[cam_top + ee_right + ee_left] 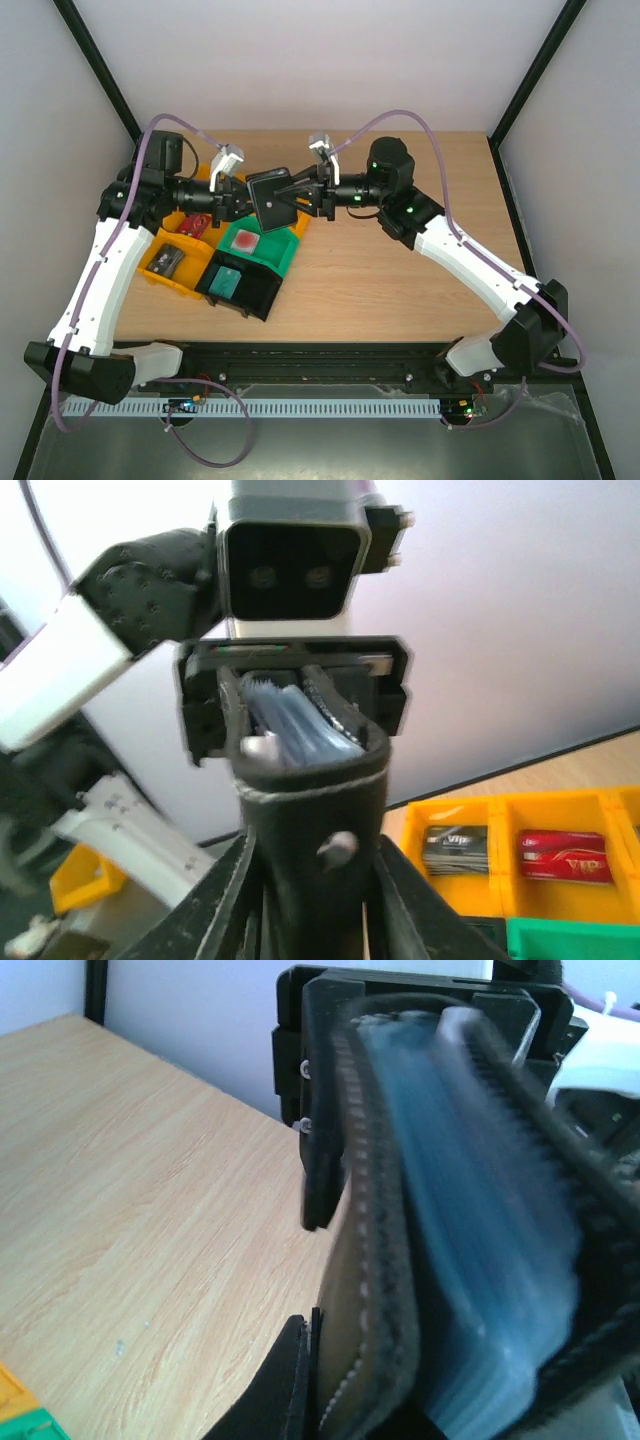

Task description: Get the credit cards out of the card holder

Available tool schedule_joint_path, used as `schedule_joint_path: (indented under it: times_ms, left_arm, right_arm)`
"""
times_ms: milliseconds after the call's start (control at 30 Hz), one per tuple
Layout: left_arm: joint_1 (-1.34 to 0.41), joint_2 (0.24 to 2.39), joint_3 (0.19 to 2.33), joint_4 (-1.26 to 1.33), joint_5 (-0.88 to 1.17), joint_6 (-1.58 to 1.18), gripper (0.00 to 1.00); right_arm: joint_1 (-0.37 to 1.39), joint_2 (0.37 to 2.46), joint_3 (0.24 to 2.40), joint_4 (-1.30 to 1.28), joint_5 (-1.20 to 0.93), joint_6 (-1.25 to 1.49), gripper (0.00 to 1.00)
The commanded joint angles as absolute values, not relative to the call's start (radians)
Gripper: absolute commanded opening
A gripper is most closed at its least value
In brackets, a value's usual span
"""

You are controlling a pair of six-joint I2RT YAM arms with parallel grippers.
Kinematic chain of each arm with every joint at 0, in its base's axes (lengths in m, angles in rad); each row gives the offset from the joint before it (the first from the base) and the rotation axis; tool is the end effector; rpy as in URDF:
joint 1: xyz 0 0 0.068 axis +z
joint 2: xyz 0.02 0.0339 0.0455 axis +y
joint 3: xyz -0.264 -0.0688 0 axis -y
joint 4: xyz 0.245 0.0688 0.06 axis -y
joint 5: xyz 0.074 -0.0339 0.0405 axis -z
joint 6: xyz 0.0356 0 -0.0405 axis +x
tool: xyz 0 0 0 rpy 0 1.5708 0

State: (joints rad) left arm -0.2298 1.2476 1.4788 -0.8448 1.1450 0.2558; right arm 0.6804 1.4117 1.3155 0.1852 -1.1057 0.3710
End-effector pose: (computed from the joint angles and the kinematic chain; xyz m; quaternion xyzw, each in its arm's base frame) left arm 0.2199 -0.0847 0.4273 0.4216 0.6642 -0.4758 0.3933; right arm 0.2267 0.2244 0.4184 -0.4713 0.5078 0.6217 0.3653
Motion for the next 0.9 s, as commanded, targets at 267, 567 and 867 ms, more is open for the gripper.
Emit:
schedule_joint_path:
  times_ms: [267,567,867]
  left_arm:
    - [-0.161,1.186,1.32,-0.579,0.93,-0.046,0.02]
    - [-0.145,1.212,1.337,-0.61,0.947,-0.016,0.02]
    - [-0.14,1.242,1.381,-0.619,0.993,-0.018,0.02]
  right_arm:
    - [0.671,1.479,1.378,-0.026,-0.633,0.34,0.76]
    - [0.72,1.406,1.26,0.077,-0.826,0.202,0.94]
    - [0.724,1.429,1.258,0.124,-0.706,0.201,0.96]
